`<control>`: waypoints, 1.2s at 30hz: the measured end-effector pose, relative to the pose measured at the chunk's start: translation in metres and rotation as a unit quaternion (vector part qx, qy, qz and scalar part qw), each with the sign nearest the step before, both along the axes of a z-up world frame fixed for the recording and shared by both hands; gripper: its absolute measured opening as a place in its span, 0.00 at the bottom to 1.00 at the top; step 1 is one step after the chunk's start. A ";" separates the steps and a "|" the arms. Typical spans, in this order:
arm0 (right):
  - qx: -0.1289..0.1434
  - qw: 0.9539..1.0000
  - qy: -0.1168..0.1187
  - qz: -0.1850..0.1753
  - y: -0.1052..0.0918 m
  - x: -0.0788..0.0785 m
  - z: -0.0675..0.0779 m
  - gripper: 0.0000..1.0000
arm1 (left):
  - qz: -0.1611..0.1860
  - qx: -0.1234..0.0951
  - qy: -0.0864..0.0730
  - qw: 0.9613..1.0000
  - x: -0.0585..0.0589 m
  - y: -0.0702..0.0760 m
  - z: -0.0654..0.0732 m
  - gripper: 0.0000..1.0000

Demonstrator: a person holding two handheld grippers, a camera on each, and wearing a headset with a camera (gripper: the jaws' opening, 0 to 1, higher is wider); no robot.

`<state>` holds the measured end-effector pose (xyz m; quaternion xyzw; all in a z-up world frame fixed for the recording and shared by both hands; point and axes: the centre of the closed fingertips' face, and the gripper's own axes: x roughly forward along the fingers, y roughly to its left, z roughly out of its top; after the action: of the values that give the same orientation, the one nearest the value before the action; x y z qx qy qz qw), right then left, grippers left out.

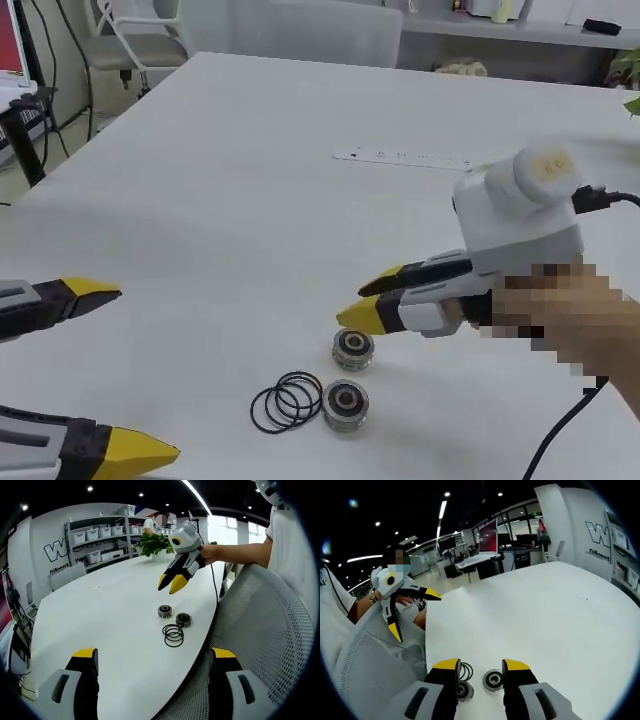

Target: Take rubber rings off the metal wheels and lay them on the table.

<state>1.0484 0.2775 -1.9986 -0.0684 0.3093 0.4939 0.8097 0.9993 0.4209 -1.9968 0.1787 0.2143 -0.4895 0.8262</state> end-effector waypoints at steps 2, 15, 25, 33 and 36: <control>0.001 1.000 -0.007 0.003 0.000 -0.002 0.008 0.36 | -0.001 -0.001 0.001 1.000 0.000 0.000 0.000 0.89; 0.018 0.997 -0.069 0.003 -0.018 -0.020 0.048 0.63 | -0.006 -0.009 0.006 1.000 -0.002 -0.003 0.001 0.90; 0.023 0.994 -0.095 -0.039 -0.050 -0.040 0.044 0.81 | -0.006 -0.020 0.013 1.000 -0.004 -0.005 0.001 0.91; 0.027 0.992 -0.101 -0.066 -0.064 -0.051 0.033 0.93 | -0.003 -0.026 0.015 1.000 -0.003 -0.005 0.001 0.92; 0.024 0.990 -0.105 -0.088 -0.069 -0.051 0.027 0.98 | -0.003 -0.031 0.018 0.999 -0.004 -0.006 0.002 0.92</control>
<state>0.9977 0.2087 -1.9721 -0.0728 0.2157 0.4179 0.8795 0.9951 0.4149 -1.9950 0.1454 0.2132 -0.5017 0.8256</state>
